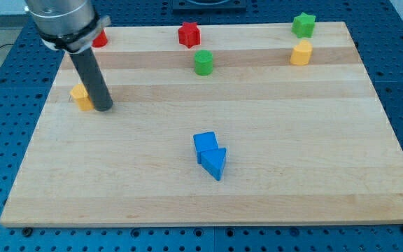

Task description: Move the blue cube near to the right center

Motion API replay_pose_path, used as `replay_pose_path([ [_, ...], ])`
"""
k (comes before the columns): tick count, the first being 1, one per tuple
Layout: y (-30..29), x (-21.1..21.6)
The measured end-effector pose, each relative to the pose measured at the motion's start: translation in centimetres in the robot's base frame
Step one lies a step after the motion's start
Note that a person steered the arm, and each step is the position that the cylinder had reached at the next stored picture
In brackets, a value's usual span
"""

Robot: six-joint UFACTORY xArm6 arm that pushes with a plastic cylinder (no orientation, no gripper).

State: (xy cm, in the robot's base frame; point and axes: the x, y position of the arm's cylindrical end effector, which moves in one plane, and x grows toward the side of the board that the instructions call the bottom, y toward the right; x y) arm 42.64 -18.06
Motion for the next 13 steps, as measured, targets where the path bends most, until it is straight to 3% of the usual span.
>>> replay_pose_path([
  [1, 0.7, 4.8],
  [3, 6.6, 7.9],
  [6, 18.6, 7.9],
  [8, 16.8, 10.0],
  [9, 20.8, 10.1],
  [11, 30.4, 5.2],
  [13, 29.3, 6.0],
])
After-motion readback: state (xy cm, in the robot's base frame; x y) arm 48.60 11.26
